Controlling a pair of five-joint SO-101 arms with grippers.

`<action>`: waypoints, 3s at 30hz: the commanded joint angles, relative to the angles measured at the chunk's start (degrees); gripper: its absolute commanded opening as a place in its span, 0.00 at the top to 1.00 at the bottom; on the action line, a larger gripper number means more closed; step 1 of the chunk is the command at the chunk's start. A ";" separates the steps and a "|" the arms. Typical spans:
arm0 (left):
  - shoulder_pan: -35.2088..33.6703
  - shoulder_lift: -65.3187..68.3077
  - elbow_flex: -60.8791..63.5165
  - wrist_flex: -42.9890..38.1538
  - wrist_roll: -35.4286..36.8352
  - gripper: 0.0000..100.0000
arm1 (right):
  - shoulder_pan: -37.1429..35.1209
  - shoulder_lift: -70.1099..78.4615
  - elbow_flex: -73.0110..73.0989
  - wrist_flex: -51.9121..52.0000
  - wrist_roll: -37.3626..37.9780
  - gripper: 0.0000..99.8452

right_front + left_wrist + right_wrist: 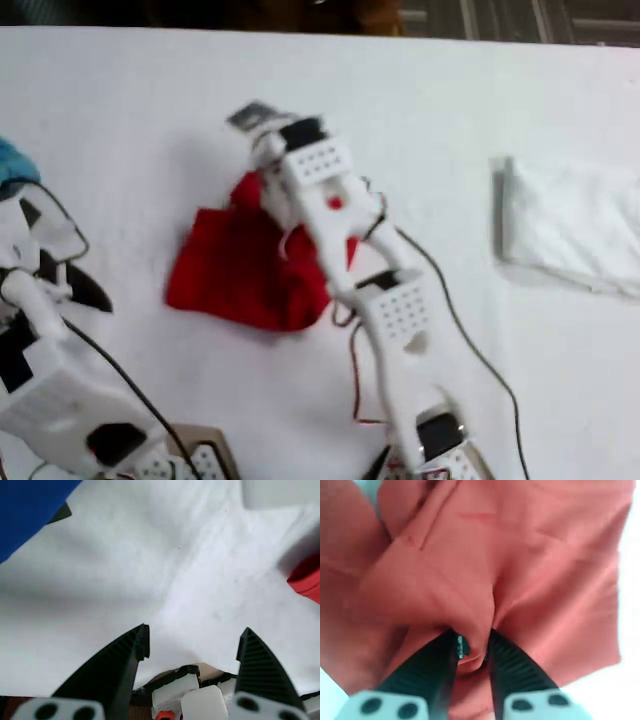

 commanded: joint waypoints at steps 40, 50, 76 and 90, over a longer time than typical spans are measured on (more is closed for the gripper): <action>53.19 -2.81 -7.60 -7.21 0.18 0.70 | 32.48 -29.14 17.76 1.89 -0.70 0.98; 58.64 -1.14 -7.25 -13.01 0.26 0.70 | 32.31 -28.18 17.76 1.89 -0.70 0.98; 56.62 11.16 -22.73 -3.52 6.95 0.98 | 32.40 -28.09 17.85 1.89 -0.70 0.98; 50.20 11.34 -23.25 2.20 7.03 0.98 | 27.74 -28.88 40.00 -6.46 -0.70 0.98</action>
